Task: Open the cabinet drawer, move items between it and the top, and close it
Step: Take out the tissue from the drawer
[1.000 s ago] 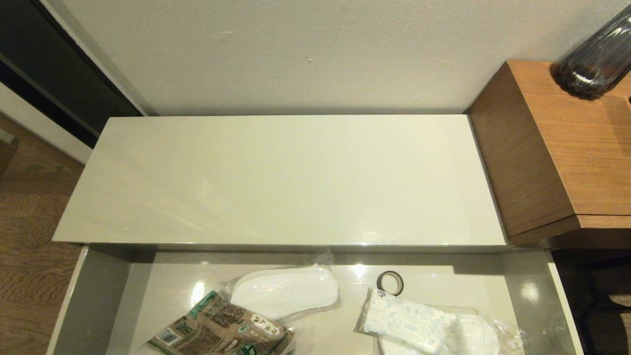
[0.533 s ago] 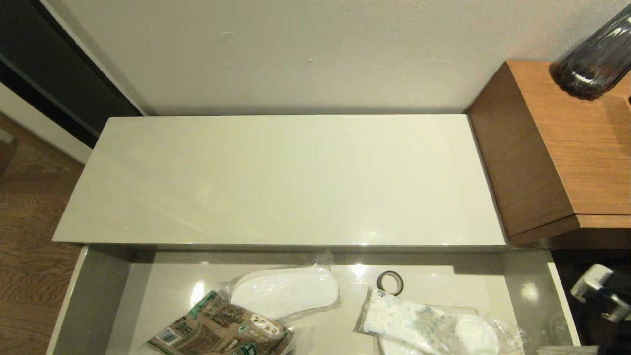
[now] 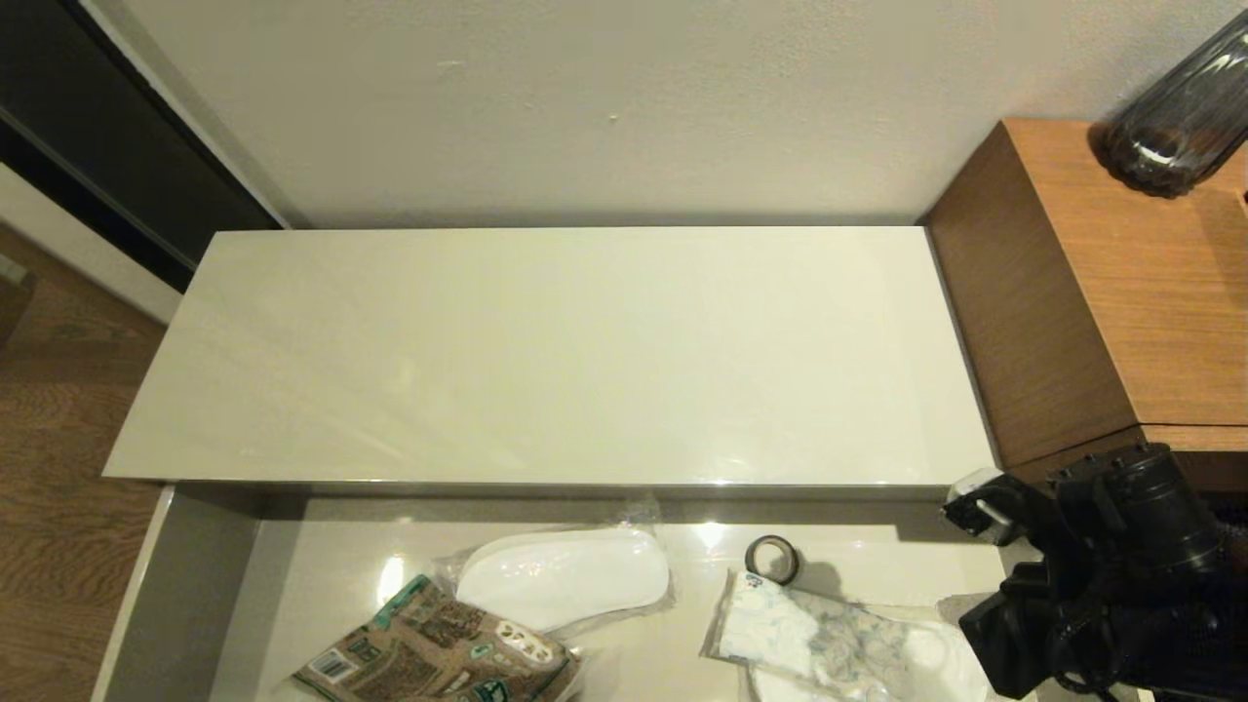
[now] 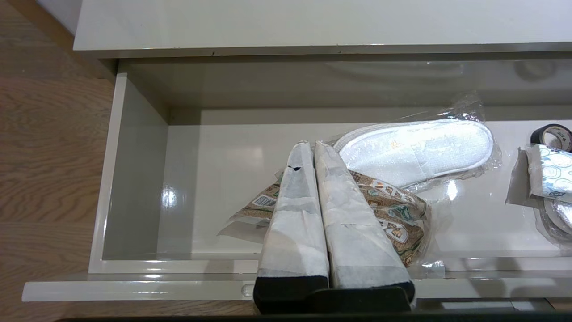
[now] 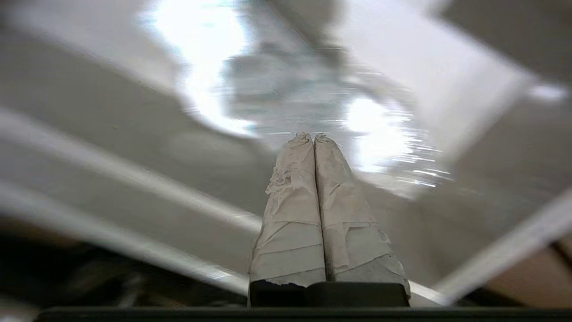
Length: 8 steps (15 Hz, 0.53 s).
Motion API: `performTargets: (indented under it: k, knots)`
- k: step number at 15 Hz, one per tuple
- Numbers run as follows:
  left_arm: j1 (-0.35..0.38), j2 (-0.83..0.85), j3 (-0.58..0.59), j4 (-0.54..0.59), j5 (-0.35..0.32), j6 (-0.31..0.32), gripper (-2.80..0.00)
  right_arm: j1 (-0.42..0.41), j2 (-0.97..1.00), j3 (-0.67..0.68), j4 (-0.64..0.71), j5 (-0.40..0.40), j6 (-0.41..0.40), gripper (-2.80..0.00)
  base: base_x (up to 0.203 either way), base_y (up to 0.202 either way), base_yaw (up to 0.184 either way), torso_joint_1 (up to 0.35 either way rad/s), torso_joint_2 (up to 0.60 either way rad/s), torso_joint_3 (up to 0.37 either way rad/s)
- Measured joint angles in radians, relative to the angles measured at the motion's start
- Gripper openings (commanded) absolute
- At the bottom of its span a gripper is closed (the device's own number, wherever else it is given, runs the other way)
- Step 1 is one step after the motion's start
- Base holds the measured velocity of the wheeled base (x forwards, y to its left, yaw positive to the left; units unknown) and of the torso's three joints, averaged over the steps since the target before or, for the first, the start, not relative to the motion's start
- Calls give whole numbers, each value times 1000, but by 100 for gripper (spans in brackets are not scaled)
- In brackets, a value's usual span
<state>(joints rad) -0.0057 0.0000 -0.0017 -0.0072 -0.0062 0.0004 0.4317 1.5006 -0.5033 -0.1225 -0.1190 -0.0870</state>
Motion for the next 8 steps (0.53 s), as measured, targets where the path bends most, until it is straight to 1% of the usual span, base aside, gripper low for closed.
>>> performTargets:
  k: [1, 2, 3, 6, 8]
  knots:
    - [0, 0, 0, 0, 0, 0, -280, -19, 8, -32, 29, -47, -26, -280, 0, 0, 0, 0, 0, 0]
    - [0, 0, 0, 0, 0, -2, -280, -50, 11, -66, 69, -74, -62, -280, 0, 0, 0, 0, 0, 0]
    - [0, 0, 0, 0, 0, -3, -280, -80, 6, -91, 117, -81, -100, -280, 0, 0, 0, 0, 0, 0]
    - [0, 0, 0, 0, 0, -3, -280, -111, -70, -105, 250, -65, -180, -280, 0, 0, 0, 0, 0, 0]
    - [0, 0, 0, 0, 0, -3, -280, -111, -122, -83, 315, -21, -251, -280, 0, 0, 0, 0, 0, 0]
